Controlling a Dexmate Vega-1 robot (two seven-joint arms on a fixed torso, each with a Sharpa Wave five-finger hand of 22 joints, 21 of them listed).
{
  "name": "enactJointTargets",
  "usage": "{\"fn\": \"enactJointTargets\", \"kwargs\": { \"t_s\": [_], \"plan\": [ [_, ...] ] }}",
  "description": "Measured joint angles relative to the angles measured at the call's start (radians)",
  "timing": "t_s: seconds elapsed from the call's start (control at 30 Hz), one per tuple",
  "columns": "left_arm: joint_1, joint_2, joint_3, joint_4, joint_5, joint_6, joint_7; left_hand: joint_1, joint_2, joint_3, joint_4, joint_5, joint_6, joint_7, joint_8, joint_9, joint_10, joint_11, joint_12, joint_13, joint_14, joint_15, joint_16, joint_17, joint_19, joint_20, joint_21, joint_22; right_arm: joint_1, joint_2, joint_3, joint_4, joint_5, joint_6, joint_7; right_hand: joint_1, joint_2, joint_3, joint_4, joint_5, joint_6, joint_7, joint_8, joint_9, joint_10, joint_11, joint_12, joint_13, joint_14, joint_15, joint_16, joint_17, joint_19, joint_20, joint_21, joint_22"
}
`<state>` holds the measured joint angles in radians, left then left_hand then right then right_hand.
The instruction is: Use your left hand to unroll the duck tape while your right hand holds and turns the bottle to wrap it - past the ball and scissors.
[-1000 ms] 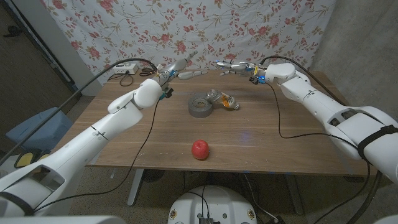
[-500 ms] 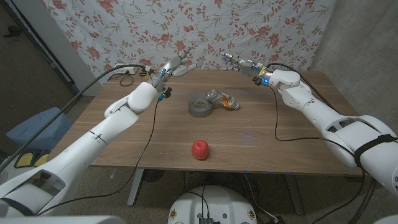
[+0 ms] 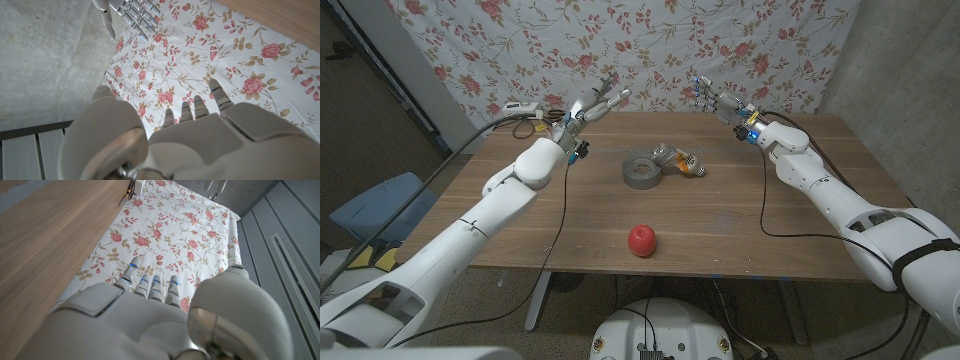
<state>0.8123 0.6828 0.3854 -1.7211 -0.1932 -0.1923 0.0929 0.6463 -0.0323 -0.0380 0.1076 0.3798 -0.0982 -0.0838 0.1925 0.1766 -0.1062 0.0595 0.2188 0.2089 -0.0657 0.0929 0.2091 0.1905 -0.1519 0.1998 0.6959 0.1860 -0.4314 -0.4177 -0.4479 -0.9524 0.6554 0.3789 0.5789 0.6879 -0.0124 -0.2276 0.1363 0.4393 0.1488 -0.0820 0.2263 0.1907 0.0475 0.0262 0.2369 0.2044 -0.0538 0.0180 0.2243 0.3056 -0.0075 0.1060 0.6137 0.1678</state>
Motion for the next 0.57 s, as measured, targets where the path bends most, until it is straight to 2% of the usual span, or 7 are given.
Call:
{"fn": "enactJointTargets", "kwargs": {
  "t_s": [0.27,0.37,0.57],
  "plan": [
    [0.028,-0.002,-0.022,0.005,-0.072,-0.027,-0.003,0.0,0.0,-0.004,0.004,0.0,0.004,0.004,0.0,0.0,0.0,0.0,0.0,0.0,0.0,0.0,0.0,0.0,0.0,0.0,0.0,0.0,-0.065,0.0,0.047,-0.037,0.033,0.032,-0.073,-0.003,0.003,-0.006,-0.006,-0.009,0.044,-0.001,0.003,0.0,0.039,-0.007,0.004,-0.005,-0.009,-0.009,-0.009,-0.02,0.0,0.0,-0.022,0.0],
    [0.04,0.0,-0.03,0.001,-0.09,-0.033,0.0,0.0,0.0,-0.004,0.004,0.0,0.005,0.005,0.0,0.0,0.0,0.0,0.0,0.0,0.002,-0.002,0.0,0.0,0.0,0.0,0.0,0.0,-0.09,-0.001,0.062,-0.052,0.04,0.043,-0.115,-0.008,0.008,-0.008,-0.008,-0.011,0.075,-0.004,0.007,0.0,0.065,-0.015,0.007,-0.005,-0.021,-0.021,-0.017,-0.035,-0.012,-0.007,-0.037,0.0],
    [0.063,0.002,-0.042,-0.008,-0.114,-0.036,0.011,0.0,0.0,-0.004,0.004,-0.009,0.005,0.005,0.0,0.0,-0.004,0.004,0.0,0.0,0.005,-0.005,0.0,0.0,0.0,0.0,0.0,0.0,-0.129,-0.003,0.083,-0.073,0.044,0.06,-0.203,-0.011,0.011,-0.012,-0.012,-0.015,0.087,-0.006,0.007,0.0,0.066,-0.016,0.007,-0.009,-0.041,-0.042,-0.025,-0.054,-0.039,-0.004,-0.06,0.0]
  ]
}}
